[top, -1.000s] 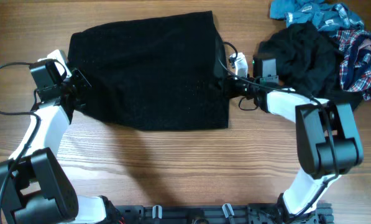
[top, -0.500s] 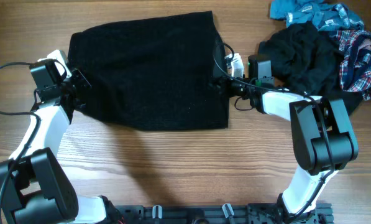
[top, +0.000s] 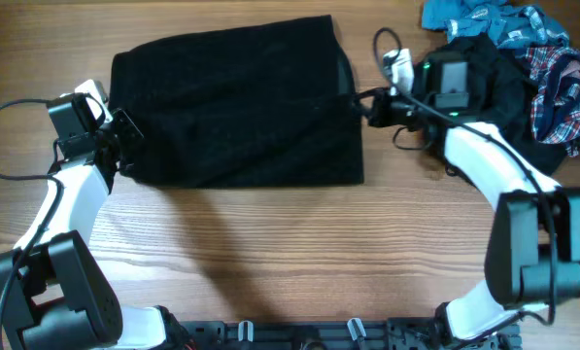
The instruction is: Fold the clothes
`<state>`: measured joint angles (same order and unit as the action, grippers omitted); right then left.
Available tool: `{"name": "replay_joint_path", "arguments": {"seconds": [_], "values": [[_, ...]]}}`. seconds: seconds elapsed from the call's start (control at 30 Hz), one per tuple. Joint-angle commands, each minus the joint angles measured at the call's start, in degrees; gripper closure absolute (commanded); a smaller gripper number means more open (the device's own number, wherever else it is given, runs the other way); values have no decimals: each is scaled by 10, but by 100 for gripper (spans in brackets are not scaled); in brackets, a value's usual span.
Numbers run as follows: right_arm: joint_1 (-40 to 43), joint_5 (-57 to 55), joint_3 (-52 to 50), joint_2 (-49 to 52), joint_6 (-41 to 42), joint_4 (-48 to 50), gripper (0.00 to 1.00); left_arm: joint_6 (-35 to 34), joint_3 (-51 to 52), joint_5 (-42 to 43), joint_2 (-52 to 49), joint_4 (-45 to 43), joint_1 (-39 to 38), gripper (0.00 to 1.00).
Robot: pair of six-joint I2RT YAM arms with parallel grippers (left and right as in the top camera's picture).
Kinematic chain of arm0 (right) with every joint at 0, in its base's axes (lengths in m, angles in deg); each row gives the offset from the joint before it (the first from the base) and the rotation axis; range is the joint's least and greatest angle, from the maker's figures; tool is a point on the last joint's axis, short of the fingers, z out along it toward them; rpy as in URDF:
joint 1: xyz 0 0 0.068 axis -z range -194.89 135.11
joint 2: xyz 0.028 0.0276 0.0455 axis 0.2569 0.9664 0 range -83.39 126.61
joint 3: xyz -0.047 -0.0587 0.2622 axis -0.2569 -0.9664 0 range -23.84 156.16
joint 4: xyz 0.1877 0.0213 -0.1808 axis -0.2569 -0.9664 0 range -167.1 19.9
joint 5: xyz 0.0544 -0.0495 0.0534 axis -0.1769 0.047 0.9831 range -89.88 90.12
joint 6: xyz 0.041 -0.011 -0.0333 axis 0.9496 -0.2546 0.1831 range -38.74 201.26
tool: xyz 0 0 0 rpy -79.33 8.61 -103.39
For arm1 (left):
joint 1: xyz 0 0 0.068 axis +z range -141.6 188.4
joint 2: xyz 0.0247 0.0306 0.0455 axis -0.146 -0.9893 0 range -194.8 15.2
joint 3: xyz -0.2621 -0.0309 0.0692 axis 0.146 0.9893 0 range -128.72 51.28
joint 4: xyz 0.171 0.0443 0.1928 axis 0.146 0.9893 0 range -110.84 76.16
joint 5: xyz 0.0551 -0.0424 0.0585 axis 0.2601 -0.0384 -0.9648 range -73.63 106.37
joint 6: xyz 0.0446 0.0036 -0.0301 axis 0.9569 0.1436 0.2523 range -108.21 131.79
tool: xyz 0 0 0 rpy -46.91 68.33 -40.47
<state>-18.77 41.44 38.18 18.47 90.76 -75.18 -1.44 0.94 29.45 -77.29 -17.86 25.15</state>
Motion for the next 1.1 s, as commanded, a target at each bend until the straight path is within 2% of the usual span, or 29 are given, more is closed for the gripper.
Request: {"name": "replay_joint_path", "arguments": {"seconds": [0.0,0.37,0.77,0.8,0.83,0.87,0.93,0.97,1.0,1.07], "values": [[28,-14,11,-13,-31,-19,96,-7,-3,-5,-6,-5,-4,96],[31,-100,11,0,-51,-82,96,-7,-3,-25,-6,-68,-2,96],[31,-121,11,0,-65,-82,96,-7,-3,-25,-45,-87,-2,96],[31,-124,11,0,-65,-83,94,-7,-3,-25,-51,-89,-3,96],[31,-125,11,1,-66,-82,79,-7,-3,-25,-56,-92,-3,96],[31,-127,11,0,-66,-82,54,-7,-3,-25,-60,-95,-2,91],[32,-131,11,0,-70,-81,30,-7,-3,-25,-61,-102,-2,58],[32,-131,11,0,-70,-79,24,-7,-3,-25,-61,-110,-2,41],[32,-130,11,0,-69,-78,21,-8,-3,-25,-61,-116,-2,26],[32,-130,11,0,-69,-76,20,-8,-3,-25,-61,-126,-2,11]]}}
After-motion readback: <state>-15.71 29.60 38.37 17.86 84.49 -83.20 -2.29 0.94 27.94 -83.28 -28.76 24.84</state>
